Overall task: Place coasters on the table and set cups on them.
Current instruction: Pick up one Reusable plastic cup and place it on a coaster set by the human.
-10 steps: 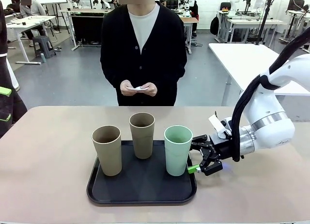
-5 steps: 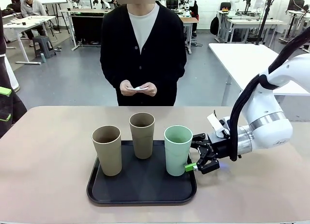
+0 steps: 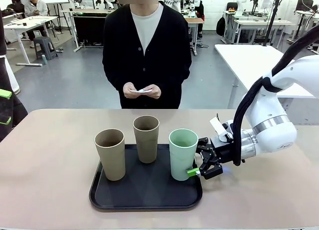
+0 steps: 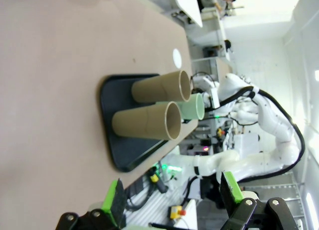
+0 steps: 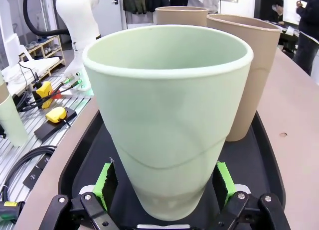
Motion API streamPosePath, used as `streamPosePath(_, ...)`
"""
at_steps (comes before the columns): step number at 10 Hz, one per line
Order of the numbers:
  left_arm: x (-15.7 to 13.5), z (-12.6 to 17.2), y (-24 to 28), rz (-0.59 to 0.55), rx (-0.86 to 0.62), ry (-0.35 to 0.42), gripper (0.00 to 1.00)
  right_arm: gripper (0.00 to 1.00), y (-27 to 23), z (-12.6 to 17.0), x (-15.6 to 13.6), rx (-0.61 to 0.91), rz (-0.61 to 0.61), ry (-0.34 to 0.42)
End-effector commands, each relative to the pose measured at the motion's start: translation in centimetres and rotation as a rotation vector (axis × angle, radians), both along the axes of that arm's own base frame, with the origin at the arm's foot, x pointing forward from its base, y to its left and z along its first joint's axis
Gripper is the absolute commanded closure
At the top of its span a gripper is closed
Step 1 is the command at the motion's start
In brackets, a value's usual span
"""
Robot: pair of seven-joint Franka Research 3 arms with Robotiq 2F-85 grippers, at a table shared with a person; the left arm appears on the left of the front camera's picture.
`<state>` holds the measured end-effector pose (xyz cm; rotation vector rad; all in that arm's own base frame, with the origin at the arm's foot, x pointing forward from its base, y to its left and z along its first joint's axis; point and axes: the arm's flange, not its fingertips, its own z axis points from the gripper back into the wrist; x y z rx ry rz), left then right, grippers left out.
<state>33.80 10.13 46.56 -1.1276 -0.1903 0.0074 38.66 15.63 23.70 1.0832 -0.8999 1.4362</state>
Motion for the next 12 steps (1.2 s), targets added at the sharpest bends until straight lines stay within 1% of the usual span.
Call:
streamPosePath(1, 0.0, 0.2, 0.1, -0.001, -0.007, -0.008, 0.00, 0.00, 1.1, -0.4, 0.4, 0.014, -0.018, -0.010)
streamPosePath(11, 0.0, 0.2, 0.1, -0.001, -0.007, -0.008, 0.00, 0.00, 3.0, 0.0, 0.1, 0.011, 0.002, -0.016)
streamPosePath(12, 0.0, 0.2, 0.1, -0.001, -0.007, -0.008, 0.00, 0.59, 2.9, 0.0, 0.1, 0.017, 0.014, -0.024)
